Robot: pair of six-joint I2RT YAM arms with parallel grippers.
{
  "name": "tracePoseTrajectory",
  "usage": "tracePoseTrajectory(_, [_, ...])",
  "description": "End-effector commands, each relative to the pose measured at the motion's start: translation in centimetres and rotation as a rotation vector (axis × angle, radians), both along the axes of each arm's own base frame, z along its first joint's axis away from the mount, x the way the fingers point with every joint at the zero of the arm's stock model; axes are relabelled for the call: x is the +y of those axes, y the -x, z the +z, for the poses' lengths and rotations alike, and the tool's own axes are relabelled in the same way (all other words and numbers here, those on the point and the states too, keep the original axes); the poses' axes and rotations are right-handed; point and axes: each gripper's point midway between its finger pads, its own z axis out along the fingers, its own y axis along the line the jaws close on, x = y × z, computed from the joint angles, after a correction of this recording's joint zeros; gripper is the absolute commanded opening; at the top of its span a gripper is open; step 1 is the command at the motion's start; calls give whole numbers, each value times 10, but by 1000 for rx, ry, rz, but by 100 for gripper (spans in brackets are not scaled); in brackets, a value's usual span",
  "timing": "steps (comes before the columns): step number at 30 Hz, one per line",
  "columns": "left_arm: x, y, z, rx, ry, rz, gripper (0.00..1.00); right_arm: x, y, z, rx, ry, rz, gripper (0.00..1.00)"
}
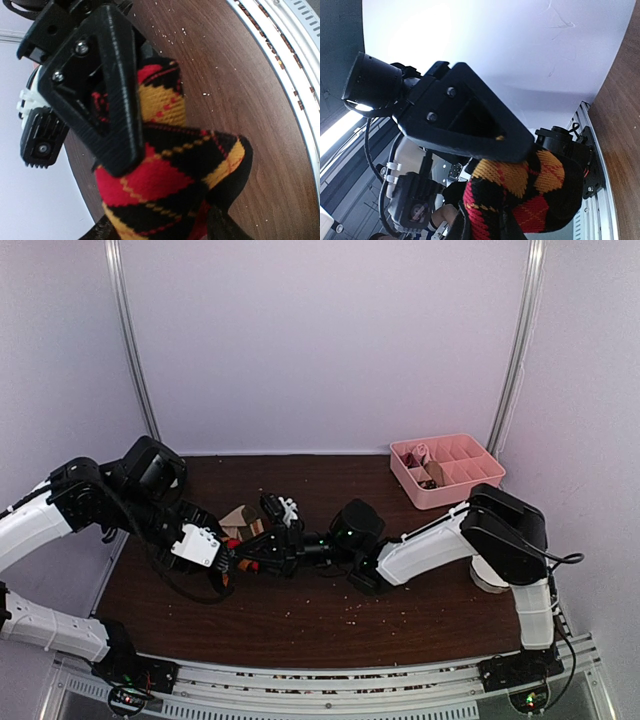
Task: Roll the socks
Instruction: Roll the sock at the center of the board.
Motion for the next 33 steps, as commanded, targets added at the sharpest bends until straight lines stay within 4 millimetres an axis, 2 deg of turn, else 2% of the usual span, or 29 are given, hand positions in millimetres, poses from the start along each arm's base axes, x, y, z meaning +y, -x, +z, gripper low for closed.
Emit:
tracePoseTrajectory(1, [-6, 7, 5, 12, 27, -29, 55, 9, 4, 18, -32, -51, 31, 0])
tracePoseTrajectory(3, [-8, 7, 8, 12, 39, -31, 54, 13, 5, 16, -30, -44, 36, 0])
tracePoseTrajectory(10, [-20, 7, 30, 51, 121, 2, 39, 21, 1, 13, -62, -19, 10, 0])
tracePoseTrajectory(15, [-26, 12, 33, 100, 150, 20, 38, 27, 0, 12, -98, 2, -15, 0])
tracePoseTrajectory(21, [-33, 17, 29, 150, 146, 31, 41, 34, -1, 22, -130, -13, -46, 0])
tracePoseTrajectory(25, [-36, 14, 24, 147, 128, 48, 41, 34, -3, 31, -129, -42, -65, 0])
tracePoseTrajectory(27, [-37, 8, 23, 127, 123, 71, 33, 33, -3, 37, -121, -69, -66, 0])
tracePoseTrajectory(30, [-35, -10, 25, 40, 128, 131, 0, 29, -3, 43, -103, -99, -70, 0])
tracePoseTrajectory(33, [-33, -24, 24, -17, 118, 176, 0, 26, -3, 44, -88, -113, -74, 0])
